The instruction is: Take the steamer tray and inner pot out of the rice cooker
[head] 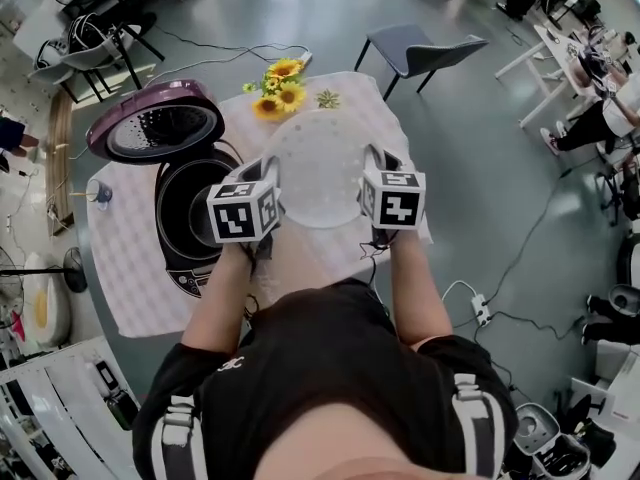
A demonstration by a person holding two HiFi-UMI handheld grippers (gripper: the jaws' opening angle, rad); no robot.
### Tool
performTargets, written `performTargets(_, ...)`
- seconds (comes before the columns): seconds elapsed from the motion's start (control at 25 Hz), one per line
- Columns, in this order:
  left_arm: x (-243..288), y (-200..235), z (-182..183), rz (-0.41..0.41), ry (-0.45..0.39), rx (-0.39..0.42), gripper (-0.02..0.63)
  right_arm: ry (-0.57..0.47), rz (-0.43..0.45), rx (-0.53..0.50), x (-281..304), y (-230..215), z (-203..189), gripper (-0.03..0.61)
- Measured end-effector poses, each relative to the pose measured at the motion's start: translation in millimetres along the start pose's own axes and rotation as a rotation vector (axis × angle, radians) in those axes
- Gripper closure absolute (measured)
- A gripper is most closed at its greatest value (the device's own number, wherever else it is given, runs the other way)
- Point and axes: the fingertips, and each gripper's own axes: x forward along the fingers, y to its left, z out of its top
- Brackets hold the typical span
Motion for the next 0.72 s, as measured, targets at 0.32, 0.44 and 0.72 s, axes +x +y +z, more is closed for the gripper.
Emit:
performTargets(0.32, 59.1, -11.9, -2.5, 0.061, 0.05, -0.05, 0.586, 0.054, 0.066, -0.028, 53.3, -44.5, -6.8, 0.563)
performTargets(0.44, 80.4, -9.8, -9.8, 0.084, 0.077, -0.076, 0.586, 0.084, 0.093, -0.037, 76.2, -54.4, -13.8, 0.563)
performTargets(0.72, 129.1, -2.1, -29.3, 0.127, 0.142, -0.121, 0.586, 0.16, 0.139, -0.035, 127.1, -73.5, -37.7, 0.563)
